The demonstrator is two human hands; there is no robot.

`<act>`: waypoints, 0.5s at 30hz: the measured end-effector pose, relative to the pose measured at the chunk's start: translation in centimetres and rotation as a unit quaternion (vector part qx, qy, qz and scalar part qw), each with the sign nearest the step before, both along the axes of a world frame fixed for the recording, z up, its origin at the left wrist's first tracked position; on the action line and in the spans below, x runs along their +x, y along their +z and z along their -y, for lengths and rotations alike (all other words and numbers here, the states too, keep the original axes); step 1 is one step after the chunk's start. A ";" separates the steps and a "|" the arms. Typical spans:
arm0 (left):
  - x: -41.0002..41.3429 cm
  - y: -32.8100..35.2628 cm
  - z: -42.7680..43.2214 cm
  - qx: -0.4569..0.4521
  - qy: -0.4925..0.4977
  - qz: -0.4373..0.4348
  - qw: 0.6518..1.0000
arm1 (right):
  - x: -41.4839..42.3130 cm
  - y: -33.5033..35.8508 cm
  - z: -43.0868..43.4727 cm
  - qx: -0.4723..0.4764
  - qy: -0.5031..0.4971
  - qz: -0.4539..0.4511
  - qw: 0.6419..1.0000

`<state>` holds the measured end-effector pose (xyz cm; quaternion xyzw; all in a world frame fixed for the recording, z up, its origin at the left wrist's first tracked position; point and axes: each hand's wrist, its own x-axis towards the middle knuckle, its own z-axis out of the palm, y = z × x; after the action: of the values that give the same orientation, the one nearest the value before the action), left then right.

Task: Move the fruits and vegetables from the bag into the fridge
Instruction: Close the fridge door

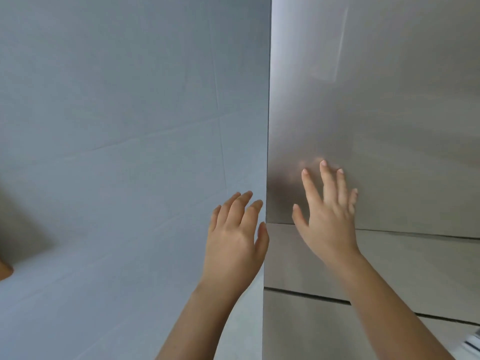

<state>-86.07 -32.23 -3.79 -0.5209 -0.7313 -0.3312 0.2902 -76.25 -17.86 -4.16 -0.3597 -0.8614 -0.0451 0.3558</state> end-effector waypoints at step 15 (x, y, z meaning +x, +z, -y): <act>-2.7 0.0 -4.6 -0.016 0.010 0.012 1.000 | -1.2 0.0 -1.3 0.027 -0.022 -0.028 0.999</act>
<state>-88.77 -27.60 -3.83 -0.5137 -0.7452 -0.3232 0.2764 -77.44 -16.57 -4.16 -0.3701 -0.8414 -0.0667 0.3881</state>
